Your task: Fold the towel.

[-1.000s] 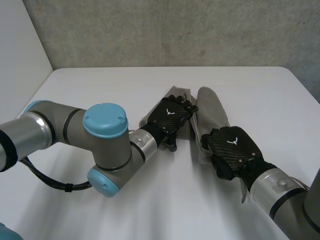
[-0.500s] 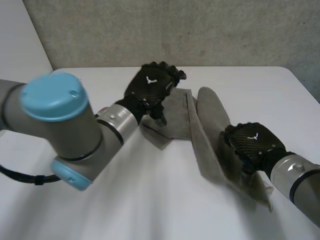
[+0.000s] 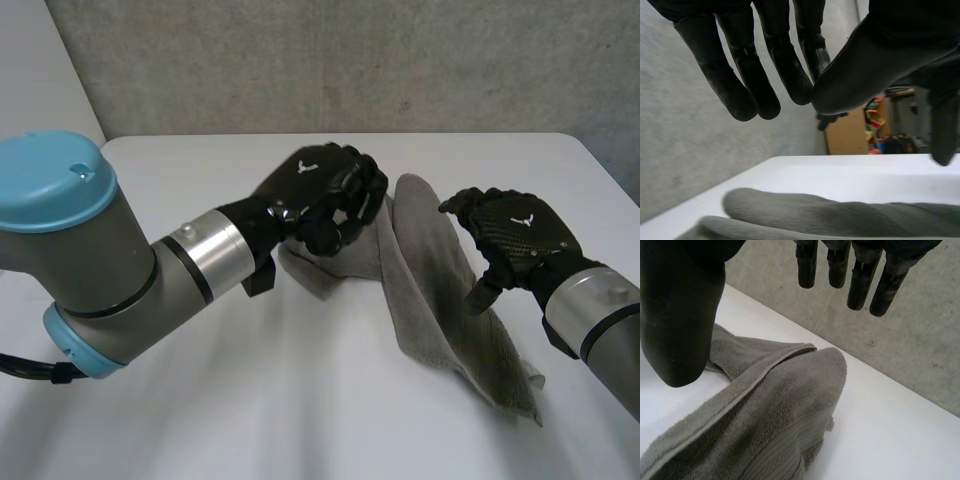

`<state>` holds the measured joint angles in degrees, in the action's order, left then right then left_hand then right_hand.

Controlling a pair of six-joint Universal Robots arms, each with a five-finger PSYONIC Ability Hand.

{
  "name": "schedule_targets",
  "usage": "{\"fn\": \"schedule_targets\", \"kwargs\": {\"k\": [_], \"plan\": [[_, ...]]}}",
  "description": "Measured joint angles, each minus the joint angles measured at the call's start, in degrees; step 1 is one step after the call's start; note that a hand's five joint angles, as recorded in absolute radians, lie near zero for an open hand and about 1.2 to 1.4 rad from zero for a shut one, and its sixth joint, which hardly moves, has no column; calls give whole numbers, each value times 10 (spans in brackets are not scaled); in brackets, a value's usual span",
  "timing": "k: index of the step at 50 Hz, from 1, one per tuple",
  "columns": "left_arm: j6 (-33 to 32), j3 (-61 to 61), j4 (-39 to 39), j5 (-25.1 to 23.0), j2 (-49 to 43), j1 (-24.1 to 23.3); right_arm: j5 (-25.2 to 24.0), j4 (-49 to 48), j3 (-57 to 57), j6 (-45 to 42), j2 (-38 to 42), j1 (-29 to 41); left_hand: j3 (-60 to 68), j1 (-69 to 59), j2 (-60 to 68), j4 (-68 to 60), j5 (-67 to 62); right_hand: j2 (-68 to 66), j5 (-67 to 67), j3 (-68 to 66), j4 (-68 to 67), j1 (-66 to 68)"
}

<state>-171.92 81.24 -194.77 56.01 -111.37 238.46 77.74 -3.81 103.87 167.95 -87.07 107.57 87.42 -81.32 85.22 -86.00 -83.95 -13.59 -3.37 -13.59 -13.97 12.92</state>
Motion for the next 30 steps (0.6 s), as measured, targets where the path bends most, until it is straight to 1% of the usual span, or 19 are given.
{"fn": "schedule_targets", "kwargs": {"k": [7,11,22,27,30], "plan": [[20,1,-4,-66,-19,1,0,-49,31,-3,8,-2,1,0,0,0,0,0,0,0,0,0],[22,6,-6,-86,-23,1,-1,-66,40,-3,16,-2,2,0,0,0,0,0,0,0,0,0],[17,14,-16,-89,-30,2,-3,-76,42,-3,50,-1,-4,0,-2,3,1,0,0,0,0,0],[16,14,-17,-87,-32,2,-3,-75,42,-3,54,-1,-71,6,-45,54,21,0,0,0,0,0],[15,14,-17,-87,-32,1,-3,-75,41,-3,54,-1,-140,73,-115,127,99,0,0,0,0,0]]}}
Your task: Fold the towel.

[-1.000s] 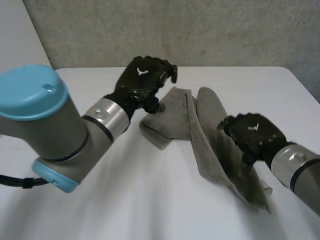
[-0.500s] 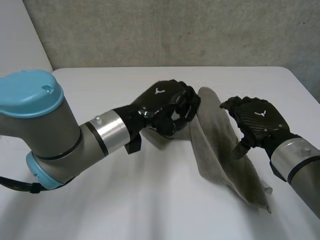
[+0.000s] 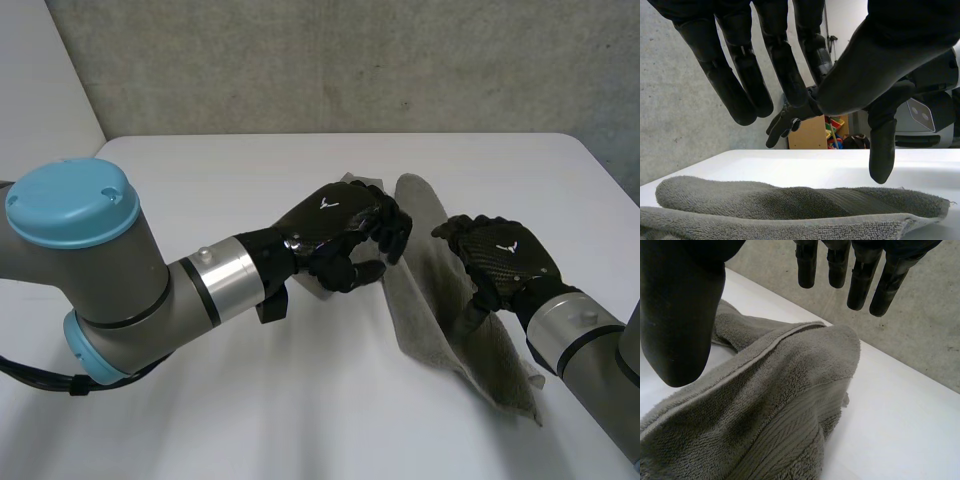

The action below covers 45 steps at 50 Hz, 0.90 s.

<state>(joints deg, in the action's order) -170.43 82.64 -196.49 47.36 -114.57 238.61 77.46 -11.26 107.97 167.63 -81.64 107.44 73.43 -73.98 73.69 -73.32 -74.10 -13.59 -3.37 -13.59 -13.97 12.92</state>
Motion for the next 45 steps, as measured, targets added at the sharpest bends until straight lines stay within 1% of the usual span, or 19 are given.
{"fn": "schedule_targets", "kwargs": {"k": [3,6,13,16,20,25,29,34,40,45], "plan": [[-1,0,0,0,-1,0,0,0,0,0,0,0,-81,90,-88,86,88,0,0,0,0,0],[-1,0,0,0,-3,0,0,0,0,0,-1,0,-104,110,-108,104,110,0,0,0,0,0],[-2,-2,-2,0,-8,0,1,0,0,0,-1,0,-111,117,-116,111,119,0,0,0,0,0],[-2,-6,-14,3,-17,0,3,3,-2,1,-1,1,-171,178,-176,170,177,0,0,0,0,0],[-4,-23,-41,19,-44,-1,7,13,-9,2,-3,1,-210,215,-214,210,215,0,0,0,0,0],[-18,-68,-52,47,-97,-3,9,51,-22,3,-4,3,-217,224,-222,215,224,0,0,0,0,0],[-39,-124,-28,60,-152,-9,9,95,-35,3,-1,5,-218,225,-223,215,226,0,0,0,0,0],[-90,-213,44,68,-226,-26,8,135,-47,1,12,8,-221,227,-226,218,228,0,0,0,0,0],[-167,-306,124,83,-295,-43,8,141,-48,0,40,8,-247,253,-251,243,255,0,0,0,0,0],[-207,-365,154,109,-334,-51,8,138,-47,-2,63,8,-265,271,-269,261,275,0,0,0,0,0]]}}
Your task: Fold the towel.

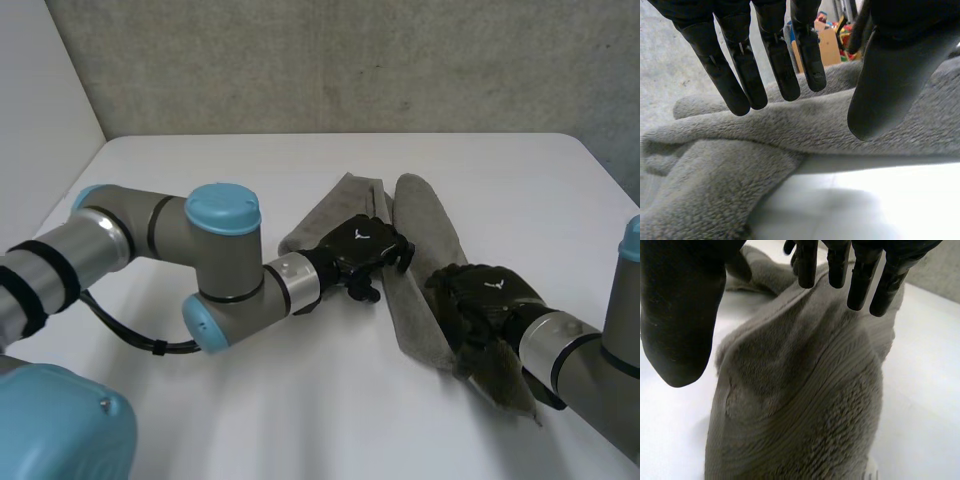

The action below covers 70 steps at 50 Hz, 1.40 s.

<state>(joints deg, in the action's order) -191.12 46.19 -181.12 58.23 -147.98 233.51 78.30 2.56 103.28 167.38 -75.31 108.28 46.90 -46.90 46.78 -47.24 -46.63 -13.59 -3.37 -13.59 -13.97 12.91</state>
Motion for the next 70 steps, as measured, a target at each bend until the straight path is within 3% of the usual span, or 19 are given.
{"fn": "schedule_targets", "kwargs": {"k": [17,22,27,30,36,44,50,54,56,65,70], "plan": [[-10,-95,2,20,-49,-24,24,-9,3,-41,42,9,-160,158,-157,159,166,-27,-33,-28,-24,36],[-12,-98,1,22,-54,-30,25,-11,3,-41,45,14,-160,159,-158,159,168,-234,-234,-229,-225,235],[-28,-96,1,25,-63,-34,22,-11,3,-40,42,18,-160,159,-158,159,164,-572,-568,-565,-555,578],[-50,-94,2,35,-66,-35,18,-10,2,-41,39,21,-160,159,-158,159,164,-611,-633,-625,-621,628],[-100,-91,1,77,-70,-36,15,4,5,-71,13,33,-160,159,-158,159,164,-611,-633,-626,-622,628],[-130,-92,-2,113,-69,-42,15,60,36,-190,-60,33,-157,156,-155,157,154,-611,-633,-626,-622,628],[-131,-93,-3,110,-70,-48,16,83,66,-240,-109,27,24,-23,22,-17,-16,-611,-633,-626,-622,628],[-130,-92,-3,104,-70,-57,15,85,77,-246,-131,25,316,-313,311,-313,-309,-611,-633,-626,-622,628],[-130,-92,-3,103,-69,-61,14,84,78,-245,-136,23,383,-342,365,-375,-365,-611,-633,-626,-622,629],[-136,-94,-12,108,-49,-74,8,65,51,-239,-139,-9,399,-342,373,-389,-374,-611,-633,-626,-623,631],[-141,-98,-36,129,-6,-46,-3,-6,-1,-219,-134,-18,400,-342,373,-389,-374,-611,-633,-628,-623,631]]}}
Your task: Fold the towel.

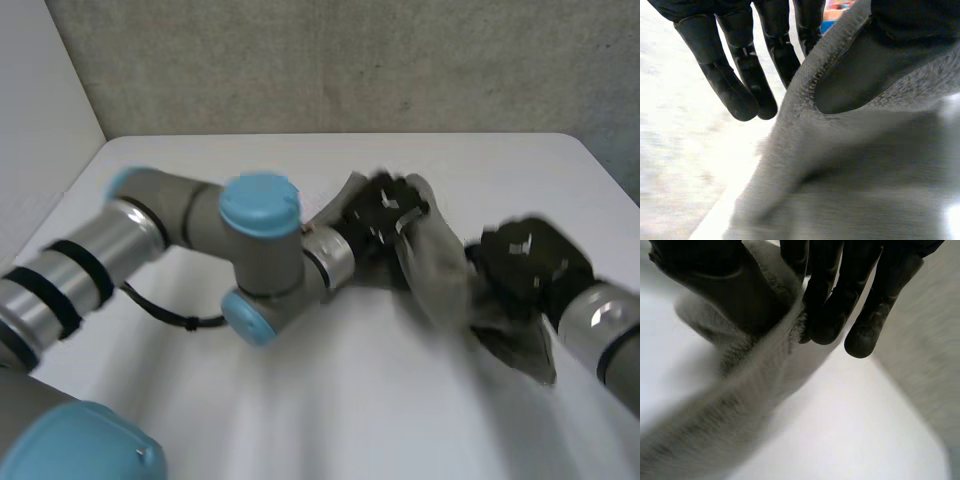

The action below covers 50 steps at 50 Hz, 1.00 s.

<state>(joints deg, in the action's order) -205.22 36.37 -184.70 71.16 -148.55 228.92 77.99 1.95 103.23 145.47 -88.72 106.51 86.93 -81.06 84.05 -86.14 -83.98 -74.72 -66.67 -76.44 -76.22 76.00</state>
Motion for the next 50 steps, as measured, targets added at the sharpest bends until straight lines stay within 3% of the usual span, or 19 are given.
{"fn": "schedule_targets", "kwargs": {"k": [11,16,22,31,37,45,49,50], "plan": [[27,5,-113,113,160,87,19,-320,-132,161,-13,7,1,0,9,0,0,-17,0,0,0,0],[73,48,-150,127,248,102,27,-406,-151,224,-40,11,1,0,17,0,-7,-17,0,0,0,0],[107,168,-165,119,333,110,9,-339,-156,221,-25,47,2,0,17,0,-11,-17,-11,0,0,2],[106,495,-196,74,430,113,-37,-162,-135,78,42,96,2,0,17,0,-11,-17,-11,0,0,3],[91,657,-229,60,441,124,-32,-100,-107,23,88,87,2,0,17,0,-11,-17,-11,0,0,3],[55,722,-238,59,419,132,-11,-65,-81,17,120,67,-10,1,11,10,-9,-17,-11,0,0,3],[50,721,-237,59,415,133,0,-65,-66,20,124,64,-256,208,-234,257,225,-17,-11,0,0,3],[50,720,-237,59,414,134,8,-67,-60,21,127,64,-364,313,-341,361,331,-17,-11,0,0,3]]}}
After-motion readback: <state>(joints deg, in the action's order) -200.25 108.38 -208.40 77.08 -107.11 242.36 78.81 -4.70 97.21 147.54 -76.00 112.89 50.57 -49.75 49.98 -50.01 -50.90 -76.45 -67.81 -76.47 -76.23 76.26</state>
